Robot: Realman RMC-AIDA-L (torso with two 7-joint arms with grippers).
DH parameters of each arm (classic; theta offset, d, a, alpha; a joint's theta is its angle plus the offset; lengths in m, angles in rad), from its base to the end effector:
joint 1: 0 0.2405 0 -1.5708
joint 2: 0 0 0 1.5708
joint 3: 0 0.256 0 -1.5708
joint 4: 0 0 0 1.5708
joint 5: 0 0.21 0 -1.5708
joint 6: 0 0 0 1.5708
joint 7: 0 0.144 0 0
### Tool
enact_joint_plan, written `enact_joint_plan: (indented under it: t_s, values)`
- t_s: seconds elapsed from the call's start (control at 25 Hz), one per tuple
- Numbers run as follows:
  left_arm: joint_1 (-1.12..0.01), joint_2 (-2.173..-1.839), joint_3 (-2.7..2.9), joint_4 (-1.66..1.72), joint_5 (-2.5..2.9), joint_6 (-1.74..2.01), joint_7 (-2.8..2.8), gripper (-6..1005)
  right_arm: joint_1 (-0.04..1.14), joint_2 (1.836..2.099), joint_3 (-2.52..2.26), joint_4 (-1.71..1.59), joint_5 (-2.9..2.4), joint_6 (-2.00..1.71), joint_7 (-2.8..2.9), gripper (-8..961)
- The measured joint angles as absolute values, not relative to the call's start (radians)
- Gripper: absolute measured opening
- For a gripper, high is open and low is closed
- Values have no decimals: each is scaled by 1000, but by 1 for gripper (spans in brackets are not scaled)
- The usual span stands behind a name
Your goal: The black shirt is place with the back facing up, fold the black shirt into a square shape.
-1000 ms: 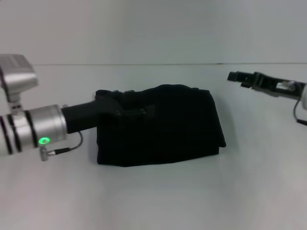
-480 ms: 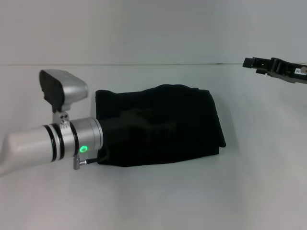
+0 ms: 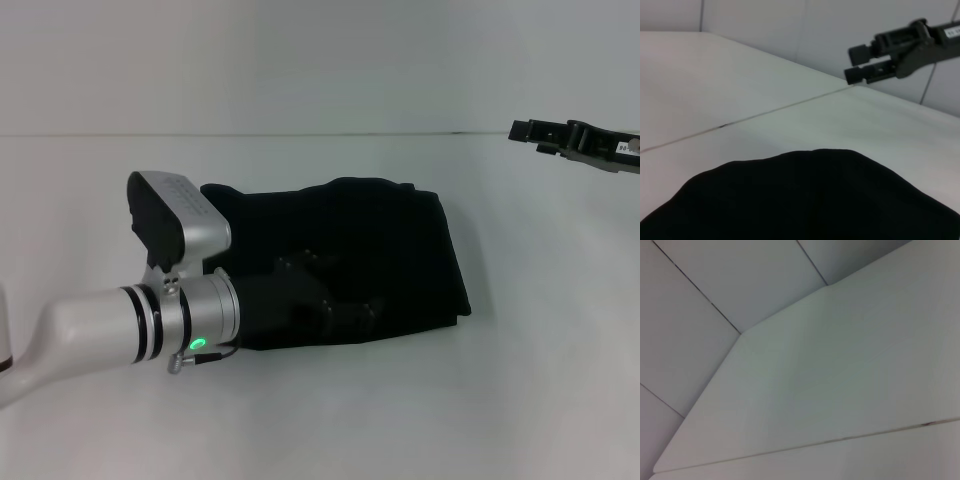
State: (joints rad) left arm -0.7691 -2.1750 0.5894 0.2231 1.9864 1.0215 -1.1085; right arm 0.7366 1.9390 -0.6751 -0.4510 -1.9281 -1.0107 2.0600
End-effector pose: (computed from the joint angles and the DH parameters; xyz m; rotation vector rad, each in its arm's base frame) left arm -0.2312 0.3651 -0.1105 -2.5940 -0.6707 -0.5540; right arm 0.2707 0.4389 0.0452 -2.0368 1.4296 0.7283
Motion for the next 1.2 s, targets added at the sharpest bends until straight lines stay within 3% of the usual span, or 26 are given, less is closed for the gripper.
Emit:
enact_joint_plan:
  t_s: [0.48, 1.2]
  values:
    - [-733, -2169, 579, 305, 1899, 1239, -1057, 949, 738, 1934, -677, -451, -1930, -1005, 2058, 643]
    - [-754, -2178, 715, 224, 1825, 983, -856, 950, 746, 1941, -675, -451, -1927, -1005, 2059, 644]
